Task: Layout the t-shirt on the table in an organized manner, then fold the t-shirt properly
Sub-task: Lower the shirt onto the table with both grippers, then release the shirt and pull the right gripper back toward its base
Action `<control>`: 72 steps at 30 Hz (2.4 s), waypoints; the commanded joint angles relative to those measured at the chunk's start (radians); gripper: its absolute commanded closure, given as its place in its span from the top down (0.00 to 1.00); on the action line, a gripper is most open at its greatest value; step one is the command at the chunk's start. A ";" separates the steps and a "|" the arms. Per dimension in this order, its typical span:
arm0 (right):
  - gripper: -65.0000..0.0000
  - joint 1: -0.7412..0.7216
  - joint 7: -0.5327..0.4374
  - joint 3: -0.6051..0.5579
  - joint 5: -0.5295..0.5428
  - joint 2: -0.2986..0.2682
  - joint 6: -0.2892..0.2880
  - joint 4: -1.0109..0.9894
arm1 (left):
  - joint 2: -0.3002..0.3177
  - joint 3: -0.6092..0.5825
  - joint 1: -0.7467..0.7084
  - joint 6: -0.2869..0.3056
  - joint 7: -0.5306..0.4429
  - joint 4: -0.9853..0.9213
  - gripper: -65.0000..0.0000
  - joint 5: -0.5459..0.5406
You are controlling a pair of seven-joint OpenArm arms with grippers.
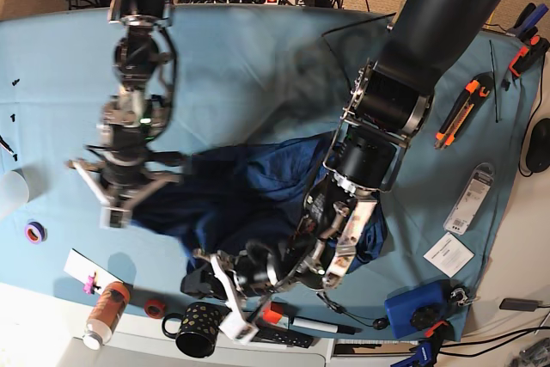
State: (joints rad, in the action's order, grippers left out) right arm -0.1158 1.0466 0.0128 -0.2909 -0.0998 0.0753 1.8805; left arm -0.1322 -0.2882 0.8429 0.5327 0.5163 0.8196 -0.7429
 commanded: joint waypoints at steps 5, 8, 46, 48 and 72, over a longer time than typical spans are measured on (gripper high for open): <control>0.00 -0.019 0.033 0.164 0.035 -0.006 -0.014 0.019 | -0.025 -0.128 0.042 0.011 -0.210 0.019 0.00 0.089; 0.00 -0.014 0.106 0.246 0.156 -0.006 -0.097 0.019 | -0.025 -0.200 0.043 0.000 -0.294 0.019 0.00 0.135; 0.00 0.414 0.121 0.264 1.015 0.025 -0.532 0.387 | -0.025 -0.387 0.002 0.035 -0.487 0.019 0.57 0.053; 0.00 0.412 0.101 0.264 0.981 0.024 -0.532 0.387 | -0.025 -0.365 0.003 0.081 -0.480 0.019 0.57 0.092; 0.00 -0.031 -0.083 0.665 0.795 -0.070 -0.482 0.382 | 0.208 -0.049 -0.069 0.165 0.210 0.019 0.57 -0.238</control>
State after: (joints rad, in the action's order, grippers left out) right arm -0.1287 1.0031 0.6762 0.4812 -0.1524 -0.4084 2.2505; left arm 0.0753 -0.3408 0.7437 0.6895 0.7368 0.8253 -0.9634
